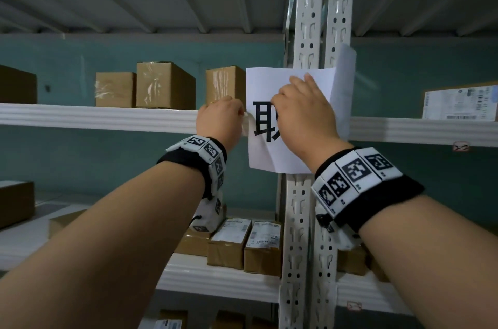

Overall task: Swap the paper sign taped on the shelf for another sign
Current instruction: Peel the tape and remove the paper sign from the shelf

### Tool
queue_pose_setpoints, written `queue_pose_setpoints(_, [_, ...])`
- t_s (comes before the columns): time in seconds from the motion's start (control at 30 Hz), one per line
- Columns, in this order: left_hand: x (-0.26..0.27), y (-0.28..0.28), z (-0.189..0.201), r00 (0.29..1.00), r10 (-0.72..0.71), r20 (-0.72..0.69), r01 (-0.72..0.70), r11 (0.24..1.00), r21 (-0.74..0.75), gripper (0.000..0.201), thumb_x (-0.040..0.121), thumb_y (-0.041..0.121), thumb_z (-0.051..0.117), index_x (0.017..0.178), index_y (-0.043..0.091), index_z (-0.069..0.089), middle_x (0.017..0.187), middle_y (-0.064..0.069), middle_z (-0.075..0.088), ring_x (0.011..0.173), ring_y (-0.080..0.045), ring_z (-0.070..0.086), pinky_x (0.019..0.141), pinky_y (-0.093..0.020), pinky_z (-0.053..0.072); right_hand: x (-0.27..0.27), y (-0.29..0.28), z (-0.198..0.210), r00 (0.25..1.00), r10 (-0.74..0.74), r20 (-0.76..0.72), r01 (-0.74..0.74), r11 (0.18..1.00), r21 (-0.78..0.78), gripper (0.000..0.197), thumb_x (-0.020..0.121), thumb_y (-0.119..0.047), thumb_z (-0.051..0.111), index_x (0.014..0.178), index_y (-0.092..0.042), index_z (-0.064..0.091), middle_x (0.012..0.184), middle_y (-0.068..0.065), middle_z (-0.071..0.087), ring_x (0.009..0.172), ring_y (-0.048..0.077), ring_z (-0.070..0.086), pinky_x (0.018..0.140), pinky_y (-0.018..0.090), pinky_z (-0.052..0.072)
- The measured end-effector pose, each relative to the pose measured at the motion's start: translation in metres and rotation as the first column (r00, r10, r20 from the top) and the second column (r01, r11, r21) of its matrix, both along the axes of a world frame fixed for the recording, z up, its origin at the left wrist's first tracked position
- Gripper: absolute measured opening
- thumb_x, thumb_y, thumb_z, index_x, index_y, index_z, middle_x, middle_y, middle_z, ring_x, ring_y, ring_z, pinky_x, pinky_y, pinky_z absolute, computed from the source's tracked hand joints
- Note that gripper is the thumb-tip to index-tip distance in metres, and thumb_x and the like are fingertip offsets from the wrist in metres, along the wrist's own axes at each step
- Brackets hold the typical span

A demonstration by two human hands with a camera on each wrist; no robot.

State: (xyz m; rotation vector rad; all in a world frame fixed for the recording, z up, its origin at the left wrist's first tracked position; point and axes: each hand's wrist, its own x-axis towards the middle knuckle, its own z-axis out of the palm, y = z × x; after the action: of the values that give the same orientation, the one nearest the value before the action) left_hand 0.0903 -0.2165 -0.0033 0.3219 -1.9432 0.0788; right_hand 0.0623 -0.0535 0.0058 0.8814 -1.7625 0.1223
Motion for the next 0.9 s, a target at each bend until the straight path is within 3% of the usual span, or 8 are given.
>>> queue_pose_setpoints(0.1, [0.001, 0.0, 0.001, 1.0, 0.011, -0.012, -0.011, 1.0, -0.016, 0.026, 0.09, 0.013, 0.043, 0.096, 0.02, 0.068, 0.103, 0.0, 0.066, 0.088, -0.022, 0.06, 0.075, -0.03, 0.034, 0.006, -0.017, 0.002, 0.999, 0.013, 0.045, -0.015, 0.999, 0.041, 0.032, 0.094, -0.008, 0.038, 0.114, -0.011, 0.062, 0.11, 0.009, 0.063, 0.11, 0.028, 0.051, 0.107, 0.037, 0.031])
queue_pose_setpoints(0.17, [0.002, -0.003, 0.0, 1.0, 0.019, -0.004, -0.019, 0.999, -0.031, 0.026, 0.091, 0.016, 0.044, 0.097, 0.021, 0.069, 0.104, 0.0, 0.067, 0.091, -0.022, 0.061, 0.08, -0.032, 0.037, 0.008, -0.027, 0.003, 0.999, 0.01, 0.042, -0.013, 0.998, 0.055, 0.029, 0.095, -0.011, 0.039, 0.113, -0.014, 0.062, 0.106, 0.007, 0.063, 0.103, 0.027, 0.053, 0.094, 0.037, 0.038])
queue_pose_setpoints(0.4, [0.005, -0.01, 0.008, 0.999, 0.012, 0.043, -0.009, 0.998, -0.062, 0.026, 0.092, 0.019, 0.045, 0.103, 0.025, 0.067, 0.107, 0.002, 0.068, 0.097, -0.02, 0.062, 0.091, -0.034, 0.037, -0.002, -0.053, 0.005, 0.995, -0.063, 0.073, 0.055, 0.993, 0.104, 0.028, 0.093, -0.012, 0.042, 0.115, -0.017, 0.06, 0.111, 0.007, 0.06, 0.11, 0.03, 0.048, 0.092, 0.041, 0.036])
queue_pose_setpoints(0.5, [0.005, -0.011, 0.012, 0.996, 0.021, 0.086, -0.018, 0.999, -0.038, 0.025, 0.092, 0.019, 0.045, 0.101, 0.025, 0.067, 0.105, 0.0, 0.067, 0.096, -0.023, 0.061, 0.082, -0.033, 0.038, -0.008, -0.059, 0.005, 0.995, -0.048, 0.087, 0.042, 0.996, 0.076, 0.027, 0.094, -0.014, 0.043, 0.113, -0.019, 0.062, 0.111, 0.008, 0.059, 0.109, 0.03, 0.048, 0.091, 0.042, 0.036])
queue_pose_setpoints(0.57, [0.007, -0.007, 0.015, 0.989, 0.048, 0.142, -0.044, 0.999, -0.032, 0.024, 0.091, 0.017, 0.044, 0.095, 0.023, 0.066, 0.099, -0.002, 0.066, 0.091, -0.024, 0.06, 0.075, -0.032, 0.036, -0.009, -0.063, 0.004, 0.997, -0.014, 0.07, 0.011, 0.999, 0.048, 0.026, 0.095, -0.015, 0.043, 0.112, -0.021, 0.061, 0.109, 0.007, 0.059, 0.107, 0.03, 0.048, 0.089, 0.042, 0.036])
queue_pose_setpoints(0.7, [0.01, -0.003, 0.021, 0.975, 0.069, 0.209, -0.08, 0.996, 0.047, 0.019, 0.089, 0.014, 0.041, 0.076, 0.021, 0.053, 0.081, -0.001, 0.054, 0.078, -0.024, 0.05, 0.073, -0.033, 0.037, -0.01, -0.07, 0.005, 0.998, 0.032, 0.056, -0.034, 0.999, 0.03, 0.026, 0.096, -0.015, 0.039, 0.111, -0.02, 0.059, 0.109, 0.008, 0.059, 0.106, 0.03, 0.047, 0.088, 0.041, 0.034])
queue_pose_setpoints(0.9, [0.006, -0.005, 0.026, 0.954, 0.049, 0.295, -0.084, 0.991, 0.108, 0.029, 0.088, 0.012, 0.043, 0.06, 0.017, 0.048, 0.074, -0.004, 0.052, 0.073, -0.025, 0.05, 0.067, -0.032, 0.039, -0.011, -0.073, 0.007, 0.999, 0.01, 0.04, -0.011, 1.0, 0.029, 0.023, 0.096, -0.017, 0.042, 0.106, -0.018, 0.063, 0.105, 0.008, 0.059, 0.102, 0.029, 0.048, 0.086, 0.042, 0.034])
